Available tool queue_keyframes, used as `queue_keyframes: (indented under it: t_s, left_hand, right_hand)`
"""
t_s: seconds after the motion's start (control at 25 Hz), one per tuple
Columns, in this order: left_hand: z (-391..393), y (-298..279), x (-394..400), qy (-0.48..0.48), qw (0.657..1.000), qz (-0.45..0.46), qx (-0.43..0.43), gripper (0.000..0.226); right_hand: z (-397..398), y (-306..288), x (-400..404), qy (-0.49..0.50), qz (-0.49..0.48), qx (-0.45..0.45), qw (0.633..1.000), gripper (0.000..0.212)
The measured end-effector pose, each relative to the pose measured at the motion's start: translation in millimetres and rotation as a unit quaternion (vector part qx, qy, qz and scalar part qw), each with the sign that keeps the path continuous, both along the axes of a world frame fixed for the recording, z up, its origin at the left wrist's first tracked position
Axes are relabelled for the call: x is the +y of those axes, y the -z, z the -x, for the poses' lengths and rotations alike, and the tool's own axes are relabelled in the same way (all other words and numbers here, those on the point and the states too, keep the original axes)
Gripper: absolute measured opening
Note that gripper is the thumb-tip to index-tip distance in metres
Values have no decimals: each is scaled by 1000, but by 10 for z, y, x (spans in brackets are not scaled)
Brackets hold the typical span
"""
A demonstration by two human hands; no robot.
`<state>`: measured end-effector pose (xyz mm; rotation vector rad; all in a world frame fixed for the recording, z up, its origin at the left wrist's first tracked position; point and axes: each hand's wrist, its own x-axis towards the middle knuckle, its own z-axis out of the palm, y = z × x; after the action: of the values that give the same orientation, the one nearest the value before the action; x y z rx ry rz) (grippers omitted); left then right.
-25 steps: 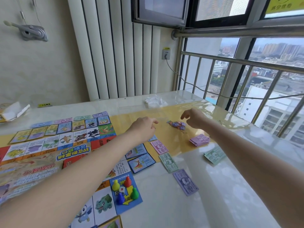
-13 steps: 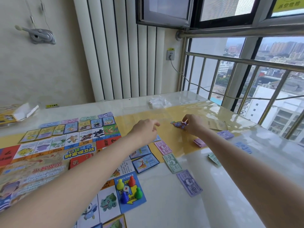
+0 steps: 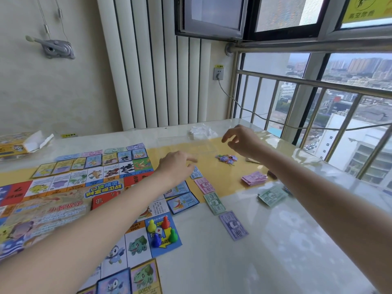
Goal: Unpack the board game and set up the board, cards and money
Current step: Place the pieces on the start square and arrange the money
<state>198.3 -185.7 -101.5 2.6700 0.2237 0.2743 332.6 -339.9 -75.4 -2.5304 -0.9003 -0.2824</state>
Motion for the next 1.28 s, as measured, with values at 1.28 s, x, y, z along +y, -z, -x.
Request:
queue_keyframes:
  t_s: [1.28]
  left_hand:
    - [271, -131, -193, 33, 989, 107, 101, 64]
  right_hand:
    - [654, 302, 90, -137, 28, 217, 966, 16]
